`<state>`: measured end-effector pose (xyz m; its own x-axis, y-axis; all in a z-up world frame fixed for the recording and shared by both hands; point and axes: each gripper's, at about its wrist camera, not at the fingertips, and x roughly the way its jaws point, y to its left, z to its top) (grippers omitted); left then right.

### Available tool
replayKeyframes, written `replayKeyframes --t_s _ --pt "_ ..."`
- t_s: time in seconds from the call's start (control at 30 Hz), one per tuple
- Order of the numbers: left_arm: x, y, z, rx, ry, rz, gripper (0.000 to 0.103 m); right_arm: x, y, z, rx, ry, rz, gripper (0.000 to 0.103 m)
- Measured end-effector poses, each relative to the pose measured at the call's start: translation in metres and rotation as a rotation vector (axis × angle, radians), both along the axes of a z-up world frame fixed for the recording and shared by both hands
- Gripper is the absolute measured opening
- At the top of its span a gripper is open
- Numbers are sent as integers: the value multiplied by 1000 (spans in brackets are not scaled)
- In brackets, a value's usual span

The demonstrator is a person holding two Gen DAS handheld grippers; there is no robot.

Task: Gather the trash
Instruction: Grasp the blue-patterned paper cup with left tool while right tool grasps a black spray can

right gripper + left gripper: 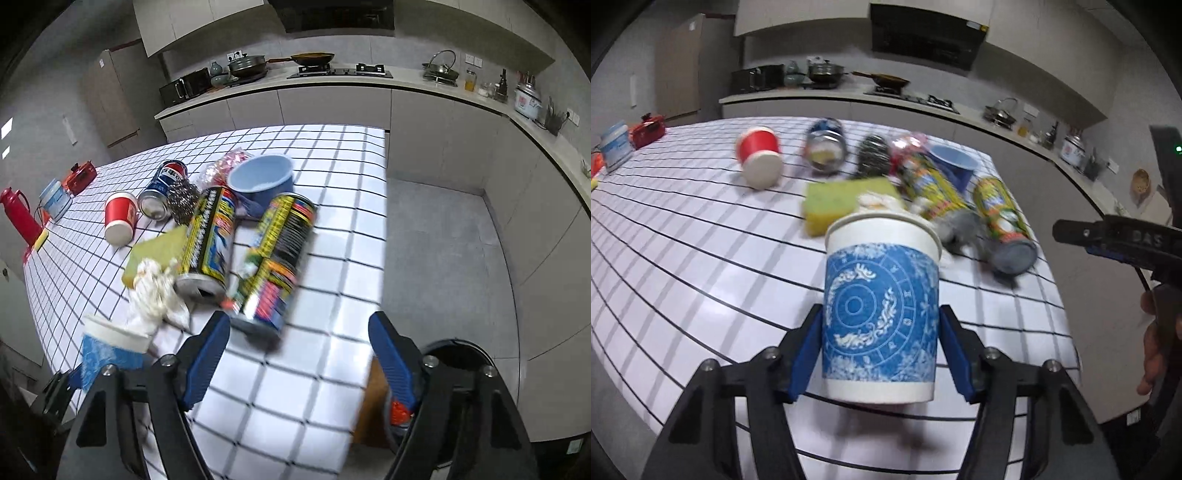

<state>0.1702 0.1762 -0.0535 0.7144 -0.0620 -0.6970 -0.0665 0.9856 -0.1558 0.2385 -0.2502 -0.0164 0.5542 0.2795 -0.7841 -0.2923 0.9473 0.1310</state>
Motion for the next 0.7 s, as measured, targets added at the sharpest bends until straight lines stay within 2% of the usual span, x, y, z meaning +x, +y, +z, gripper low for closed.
replayKeyframes --t_s 0.17,0.33,0.7 --pt "7 37 -3 18 11 58 62 19 33 -10 -39 8 -7 73" --pt "14 66 -7 19 30 99 62 42 45 -25 -55 34 -45 68" --pt "35 77 -9 37 49 79 62 82 55 -47 -29 122 -85 66"
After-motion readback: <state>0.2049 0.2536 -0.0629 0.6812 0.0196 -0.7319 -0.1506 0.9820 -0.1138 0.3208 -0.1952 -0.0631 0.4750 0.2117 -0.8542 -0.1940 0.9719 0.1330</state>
